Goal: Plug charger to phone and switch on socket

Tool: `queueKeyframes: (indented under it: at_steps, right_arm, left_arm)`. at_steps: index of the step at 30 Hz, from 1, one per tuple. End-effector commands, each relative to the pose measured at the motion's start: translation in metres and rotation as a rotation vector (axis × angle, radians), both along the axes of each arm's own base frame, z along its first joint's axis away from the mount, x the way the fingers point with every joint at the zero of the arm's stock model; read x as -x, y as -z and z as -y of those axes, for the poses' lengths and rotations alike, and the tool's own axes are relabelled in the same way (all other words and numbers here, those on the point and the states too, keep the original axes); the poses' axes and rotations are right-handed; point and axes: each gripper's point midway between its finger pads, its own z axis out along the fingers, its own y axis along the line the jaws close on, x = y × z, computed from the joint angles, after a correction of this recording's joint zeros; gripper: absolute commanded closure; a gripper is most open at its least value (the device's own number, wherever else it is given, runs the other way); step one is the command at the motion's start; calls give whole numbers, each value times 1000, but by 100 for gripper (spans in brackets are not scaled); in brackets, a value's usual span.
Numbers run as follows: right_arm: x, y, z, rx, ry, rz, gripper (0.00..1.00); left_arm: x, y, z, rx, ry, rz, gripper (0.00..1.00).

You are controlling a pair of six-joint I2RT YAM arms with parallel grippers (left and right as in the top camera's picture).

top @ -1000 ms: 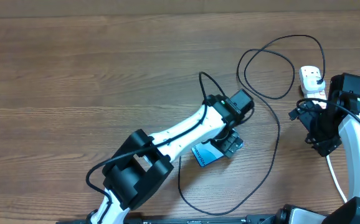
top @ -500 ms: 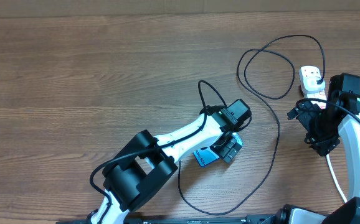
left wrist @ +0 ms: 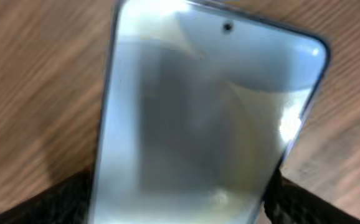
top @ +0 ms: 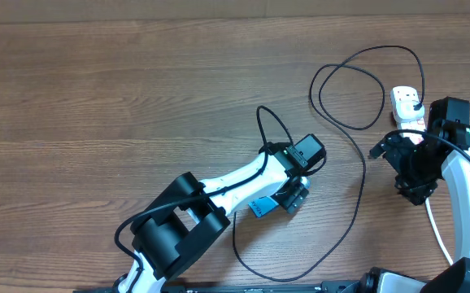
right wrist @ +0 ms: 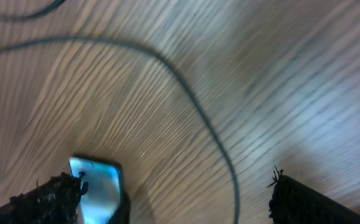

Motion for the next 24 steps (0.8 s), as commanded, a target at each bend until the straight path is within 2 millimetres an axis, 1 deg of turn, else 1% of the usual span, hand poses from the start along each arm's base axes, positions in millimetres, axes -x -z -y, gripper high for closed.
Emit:
queueKeyframes:
  at_steps: [1,4,6,9,13,17,19,21,24]
  right_arm:
    - [-10,-11,-23,-119,-128,83,0]
    - [-9,-13,-29,-153,-156,93,0]
    - [-8,-12,-31,-154,-159,88,0]
    - [-8,-12,-35,-154,-177,88,0]
    - [-10,-12,-45,-153,-218,93,0]
    - [-12,-12,-60,-152,-276,99,0]
    - [-11,-12,-67,-153,-302,99,0]
    - [-9,-11,-73,-149,-330,92,0]
    - [-8,-9,-76,-120,-355,81,0]
  left_arm:
    - [-29,13,-47,-148,-169,107,10]
    - [-42,14,-61,-120,-296,85,9]
    - [-47,16,-66,-83,-343,42,10]
    - [-50,18,-71,-33,-370,-23,10]
    - [-52,19,-80,-18,-404,-68,11]
    - [-38,20,-75,10,-399,-147,11]
    - [-30,20,-72,16,-405,-186,13]
    - [-21,19,-77,-9,-469,-221,13]
    - [-10,19,-81,-32,-560,-265,12]
